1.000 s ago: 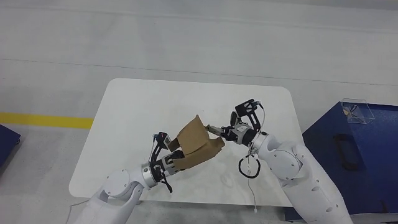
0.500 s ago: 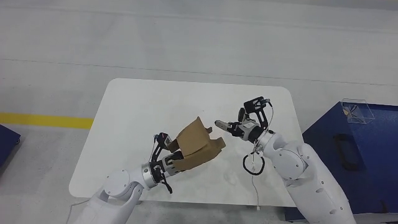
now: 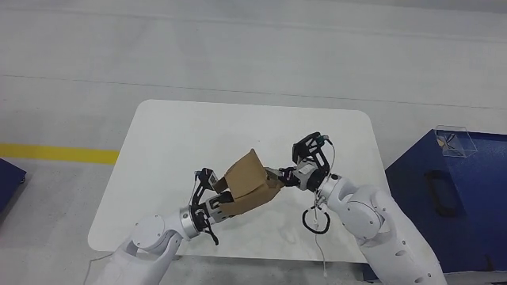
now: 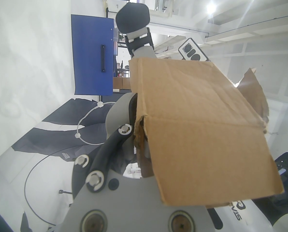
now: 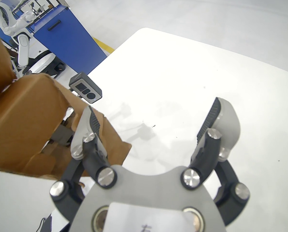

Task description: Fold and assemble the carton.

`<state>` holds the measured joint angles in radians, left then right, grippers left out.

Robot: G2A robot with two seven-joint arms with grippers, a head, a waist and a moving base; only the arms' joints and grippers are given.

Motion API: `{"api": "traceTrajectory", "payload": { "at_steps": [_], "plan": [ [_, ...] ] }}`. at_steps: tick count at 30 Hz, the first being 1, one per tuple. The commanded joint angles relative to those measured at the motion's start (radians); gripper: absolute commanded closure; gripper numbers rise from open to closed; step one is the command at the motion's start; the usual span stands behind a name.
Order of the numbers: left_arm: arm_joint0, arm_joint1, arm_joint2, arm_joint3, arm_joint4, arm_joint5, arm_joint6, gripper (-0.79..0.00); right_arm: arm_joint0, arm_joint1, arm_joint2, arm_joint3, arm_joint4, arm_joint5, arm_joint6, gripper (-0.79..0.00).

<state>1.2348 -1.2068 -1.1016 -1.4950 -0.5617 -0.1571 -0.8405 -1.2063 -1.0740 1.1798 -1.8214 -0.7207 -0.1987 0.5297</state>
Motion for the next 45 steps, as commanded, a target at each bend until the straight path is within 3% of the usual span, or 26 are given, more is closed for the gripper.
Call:
{"api": "traceTrajectory", "payload": {
  "at_steps": [1,20,30,37,45],
  "plan": [
    [-0.001,-0.001,0.001,0.001,-0.001,0.003,0.002,0.000,-0.004,0.000,-0.003,-0.006,0.003,-0.006,0.009,-0.785],
    [0.004,-0.002,-0.007,-0.001,-0.013,0.007,0.006,0.000,0.021,-0.008,0.036,0.042,0.090,0.004,0.003,-0.785],
    [-0.001,-0.006,-0.021,0.017,-0.021,-0.021,0.070,0.000,-0.121,0.009,0.159,-0.062,0.039,0.019,-0.064,-0.785],
    [-0.011,-0.012,-0.014,0.028,-0.034,-0.017,0.099,0.000,-0.195,0.008,0.141,-0.124,-0.032,0.035,-0.091,-0.785],
    [-0.013,-0.017,-0.008,0.031,-0.043,-0.016,0.102,0.000,-0.164,-0.001,0.077,-0.106,-0.053,0.034,-0.070,-0.785]
  ]
}}
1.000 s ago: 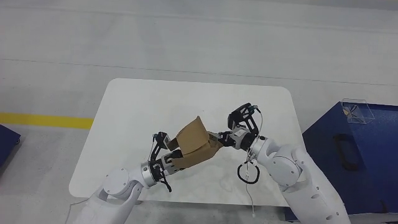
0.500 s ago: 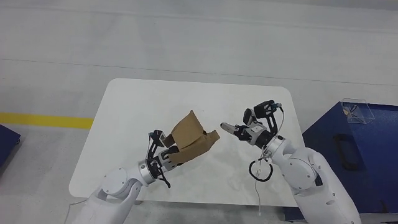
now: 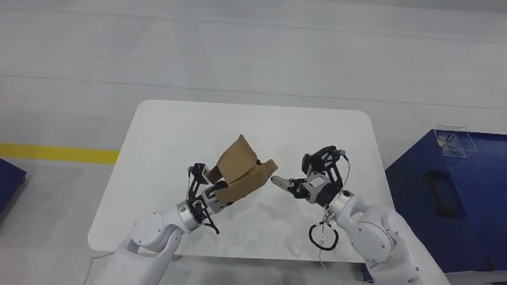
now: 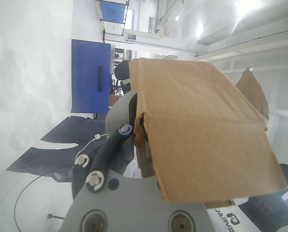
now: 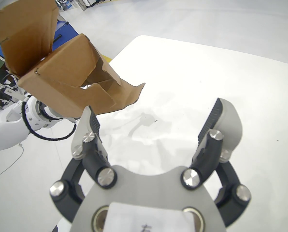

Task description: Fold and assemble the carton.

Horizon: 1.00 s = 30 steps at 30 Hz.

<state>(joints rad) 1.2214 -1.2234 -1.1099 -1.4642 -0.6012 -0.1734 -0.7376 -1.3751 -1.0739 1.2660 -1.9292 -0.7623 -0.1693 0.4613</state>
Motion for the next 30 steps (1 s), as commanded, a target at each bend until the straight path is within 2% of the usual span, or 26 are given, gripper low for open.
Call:
{"api": "traceTrajectory", "payload": {
  "at_steps": [1,10,17,25,30],
  "plan": [
    [0.000,-0.001,0.000,0.002,-0.005,0.000,-0.003,0.000,0.011,-0.003,-0.019,0.004,-0.020,0.011,-0.006,-0.785],
    [0.005,-0.002,-0.003,0.003,-0.003,0.000,-0.019,0.000,0.049,-0.014,-0.043,0.029,-0.039,0.046,-0.025,-0.785],
    [0.009,-0.002,0.000,-0.005,0.005,0.011,-0.031,0.000,0.084,-0.022,-0.071,0.070,-0.021,0.029,0.000,-0.785],
    [0.006,-0.004,-0.001,-0.005,0.004,0.016,-0.034,0.000,0.092,-0.024,-0.054,0.080,0.033,0.008,0.016,-0.785],
    [0.002,-0.006,0.003,0.002,0.007,0.011,-0.027,0.000,0.096,-0.026,-0.031,0.091,0.047,0.014,-0.014,-0.785]
  ]
}}
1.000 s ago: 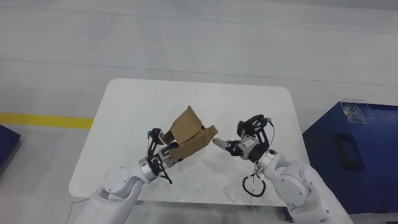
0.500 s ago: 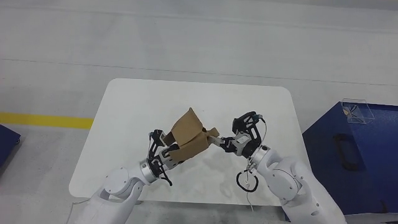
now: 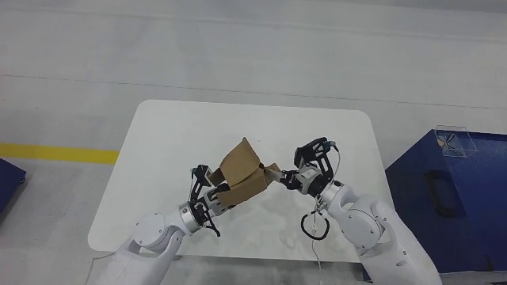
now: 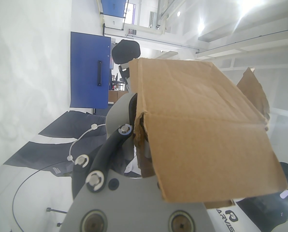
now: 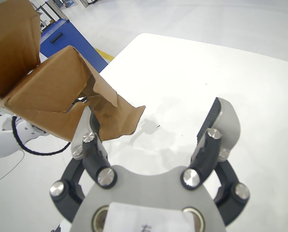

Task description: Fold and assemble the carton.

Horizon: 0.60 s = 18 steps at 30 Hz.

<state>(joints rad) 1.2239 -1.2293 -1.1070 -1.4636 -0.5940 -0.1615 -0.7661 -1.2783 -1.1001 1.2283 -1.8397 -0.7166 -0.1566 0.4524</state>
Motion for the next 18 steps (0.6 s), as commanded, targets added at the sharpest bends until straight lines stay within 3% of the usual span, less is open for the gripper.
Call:
{"api": "traceTrajectory", "payload": {
  "at_steps": [1,9,18],
  "plan": [
    [-0.001,-0.001,0.001,0.003,0.000,-0.002,0.004,0.000,-0.002,0.001,0.015,0.002,-0.005,0.005,-0.012,-0.785],
    [0.001,-0.003,0.002,0.005,0.009,-0.013,0.013,0.000,0.003,-0.001,0.040,0.009,-0.116,0.082,-0.082,-0.785],
    [0.004,-0.007,0.012,-0.003,0.022,-0.015,0.020,0.000,0.049,-0.018,-0.033,0.042,-0.239,0.152,-0.116,-0.785]
  ]
}}
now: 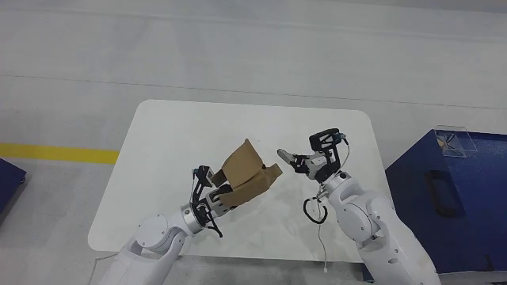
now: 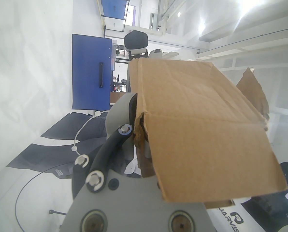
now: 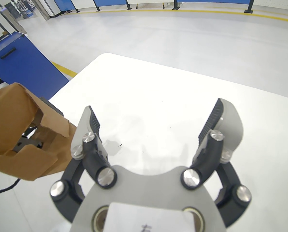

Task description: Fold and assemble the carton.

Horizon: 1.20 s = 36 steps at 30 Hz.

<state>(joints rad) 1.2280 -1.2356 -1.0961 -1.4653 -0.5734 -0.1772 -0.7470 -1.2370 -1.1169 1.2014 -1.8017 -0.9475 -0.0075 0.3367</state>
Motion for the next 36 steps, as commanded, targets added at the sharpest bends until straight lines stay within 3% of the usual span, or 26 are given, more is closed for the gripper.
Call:
{"api": "traceTrajectory", "payload": {
  "at_steps": [1,22,36],
  "plan": [
    [0.001,-0.001,0.002,-0.002,0.002,0.001,0.003,0.000,0.013,-0.003,-0.013,0.007,-0.019,0.007,0.000,-0.785],
    [0.019,-0.001,-0.013,-0.024,0.018,0.008,0.025,0.000,0.024,-0.037,-0.152,-0.019,-0.179,0.022,0.012,-0.785],
    [0.015,-0.006,-0.005,-0.013,0.014,0.006,0.024,0.000,0.012,-0.049,-0.150,-0.026,-0.191,0.008,0.011,-0.785]
  ]
}}
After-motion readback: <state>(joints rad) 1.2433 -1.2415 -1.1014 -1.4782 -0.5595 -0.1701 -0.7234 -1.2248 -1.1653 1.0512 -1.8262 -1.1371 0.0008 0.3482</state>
